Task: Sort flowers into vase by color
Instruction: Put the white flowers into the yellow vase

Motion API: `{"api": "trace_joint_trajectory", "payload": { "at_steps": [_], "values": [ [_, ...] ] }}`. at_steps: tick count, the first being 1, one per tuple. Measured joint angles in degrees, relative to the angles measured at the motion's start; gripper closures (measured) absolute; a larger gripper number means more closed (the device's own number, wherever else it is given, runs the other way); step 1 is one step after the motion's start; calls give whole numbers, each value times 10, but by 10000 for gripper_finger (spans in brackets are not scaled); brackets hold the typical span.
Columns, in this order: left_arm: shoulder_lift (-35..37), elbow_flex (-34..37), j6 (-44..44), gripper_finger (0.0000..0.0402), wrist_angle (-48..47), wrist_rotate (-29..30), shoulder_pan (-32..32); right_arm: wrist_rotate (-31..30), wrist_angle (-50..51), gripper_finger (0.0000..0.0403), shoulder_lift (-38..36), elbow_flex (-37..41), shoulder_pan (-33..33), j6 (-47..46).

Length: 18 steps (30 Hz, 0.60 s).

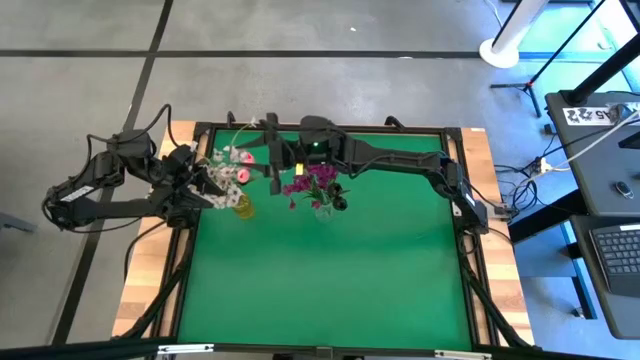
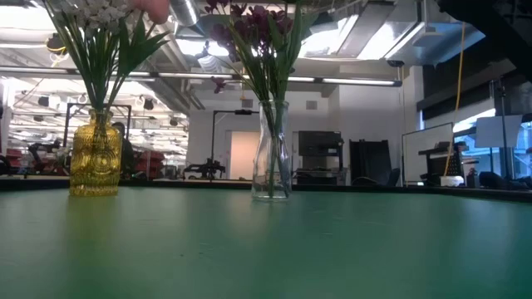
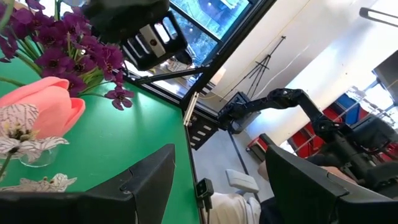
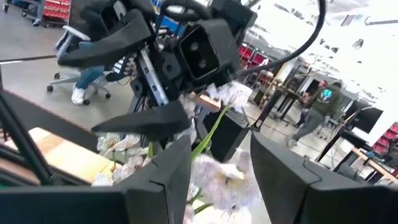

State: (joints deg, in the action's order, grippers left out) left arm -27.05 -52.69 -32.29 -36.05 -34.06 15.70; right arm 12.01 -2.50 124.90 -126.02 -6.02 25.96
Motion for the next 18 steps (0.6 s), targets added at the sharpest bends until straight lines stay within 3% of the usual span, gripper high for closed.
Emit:
{"api": "trace_joint_trajectory", "payload": {
  "at_steps": [18],
  "values": [
    [0, 0, 11, 157, 1, -1, 0, -4, 26, 237, 0, 0, -1, 0]
  ]
}}
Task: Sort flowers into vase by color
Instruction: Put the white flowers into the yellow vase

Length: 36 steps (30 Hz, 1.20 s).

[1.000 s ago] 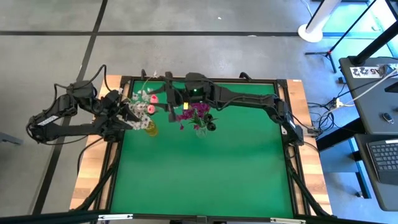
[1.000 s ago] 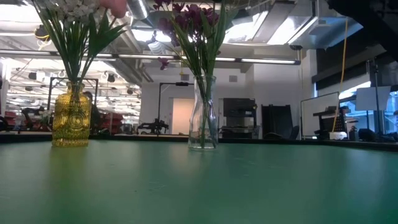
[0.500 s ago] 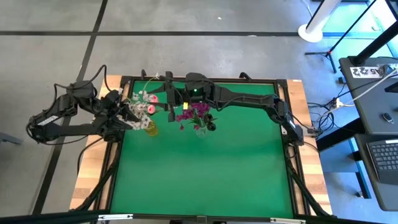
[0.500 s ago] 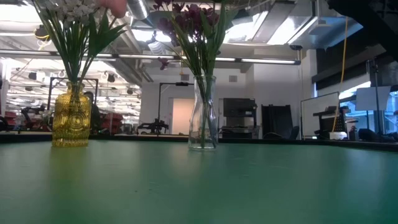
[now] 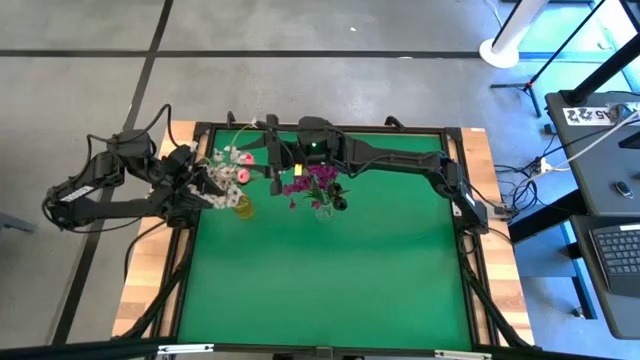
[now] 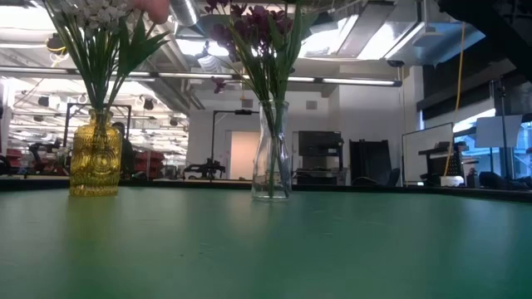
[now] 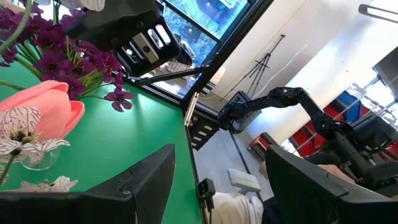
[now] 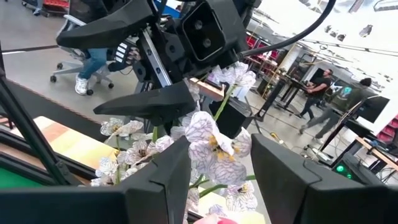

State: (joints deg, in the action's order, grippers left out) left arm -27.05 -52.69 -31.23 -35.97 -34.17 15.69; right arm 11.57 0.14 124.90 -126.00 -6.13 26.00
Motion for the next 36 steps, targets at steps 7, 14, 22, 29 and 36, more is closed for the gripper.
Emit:
{"api": "trace_joint_trajectory", "payload": {
  "at_steps": [7, 14, 22, 29, 36],
  "values": [
    [0, 0, 0, 157, 0, 0, 0, 29, -3, 278, 0, 0, 0, 0],
    [0, 0, 0, 157, 0, 0, 0, 30, -5, 387, 0, 0, 0, 0],
    [3, 0, 0, 157, -16, 19, 0, 30, 4, 392, 0, 0, 0, -1],
    [5, -28, 17, 157, -135, 89, 0, 14, 10, 398, 0, 0, 0, -2],
    [6, -107, 48, 157, -224, 181, 0, 14, 15, 400, 1, 0, 0, -2]
  ]
}}
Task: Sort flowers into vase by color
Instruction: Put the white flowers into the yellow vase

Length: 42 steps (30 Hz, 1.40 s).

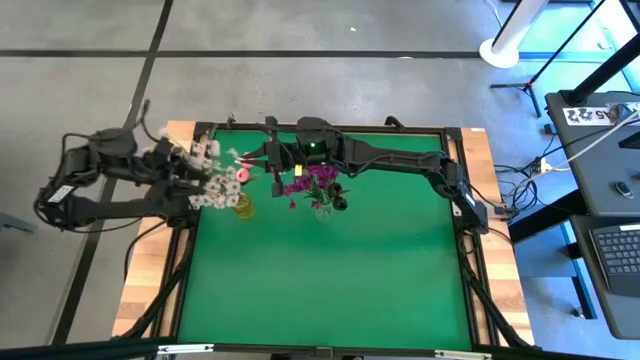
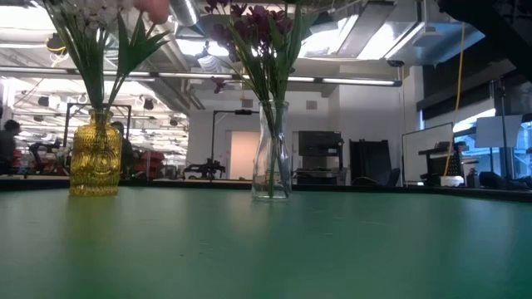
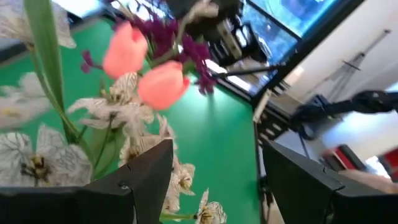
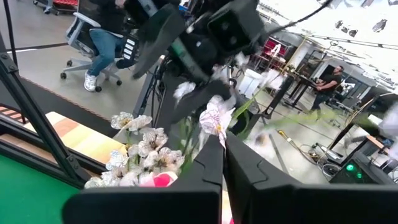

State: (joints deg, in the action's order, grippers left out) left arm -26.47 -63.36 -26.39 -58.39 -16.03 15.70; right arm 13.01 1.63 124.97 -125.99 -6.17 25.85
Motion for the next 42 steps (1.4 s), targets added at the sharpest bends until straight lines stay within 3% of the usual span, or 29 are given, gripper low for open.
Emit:
{"api": "trace_joint_trajectory", "payload": {
  "at_steps": [5, 25, 37, 42],
  "values": [
    [0, -28, 0, 157, -22, 31, 0, 0, 2, 401, 0, 0, 0, 0],
    [0, -35, -25, 157, -184, 32, 0, -10, 29, 403, 0, 0, -15, -3],
    [0, -156, -29, 157, -191, 89, 0, -10, 29, 403, 0, 0, -15, -3],
    [0, -172, -29, 157, -166, 90, 0, -10, 27, 403, 0, 0, -15, -4]
  ]
}}
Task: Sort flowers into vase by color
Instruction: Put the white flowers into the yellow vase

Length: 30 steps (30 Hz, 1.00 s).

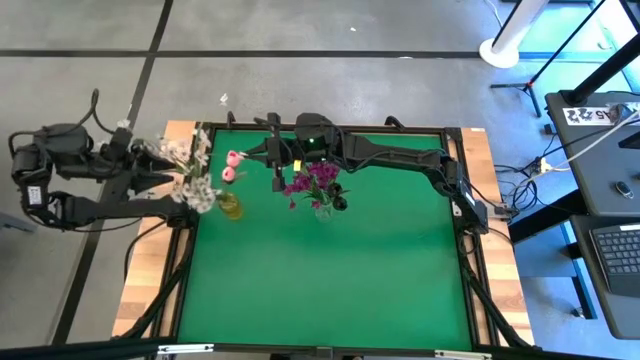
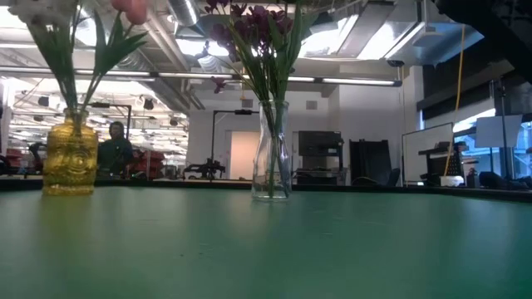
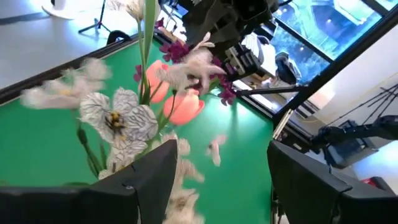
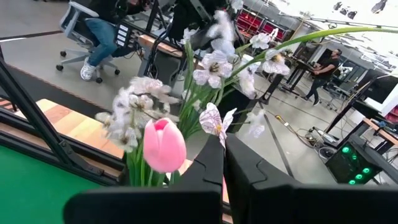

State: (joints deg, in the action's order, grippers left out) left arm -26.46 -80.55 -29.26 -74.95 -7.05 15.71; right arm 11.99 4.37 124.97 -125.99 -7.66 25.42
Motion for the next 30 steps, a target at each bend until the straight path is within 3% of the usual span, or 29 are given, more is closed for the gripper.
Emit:
{"api": "trace_joint_trajectory", "payload": {
  "at_steps": [6, 11, 16, 20, 24, 30],
  "values": [
    [0, 22, 0, 157, 11, 0, 0, 1, -13, 371, 0, 0, 1, -10],
    [0, 51, 0, 157, 23, 0, 0, 7, 11, 295, -1, -26, 2, -11],
    [0, 79, -1, 157, 53, -15, 0, 6, 102, 210, -4, -88, 6, -10],
    [0, 88, 5, 157, 88, -27, 0, 10, 138, 162, -26, -81, 9, -10],
    [-1, 90, 9, 157, 129, -45, 0, 17, 152, 145, -38, -82, 16, -9],
    [-1, 90, 9, 157, 140, -47, 0, 9, 188, 151, -47, -82, 44, 11]
  ]
}}
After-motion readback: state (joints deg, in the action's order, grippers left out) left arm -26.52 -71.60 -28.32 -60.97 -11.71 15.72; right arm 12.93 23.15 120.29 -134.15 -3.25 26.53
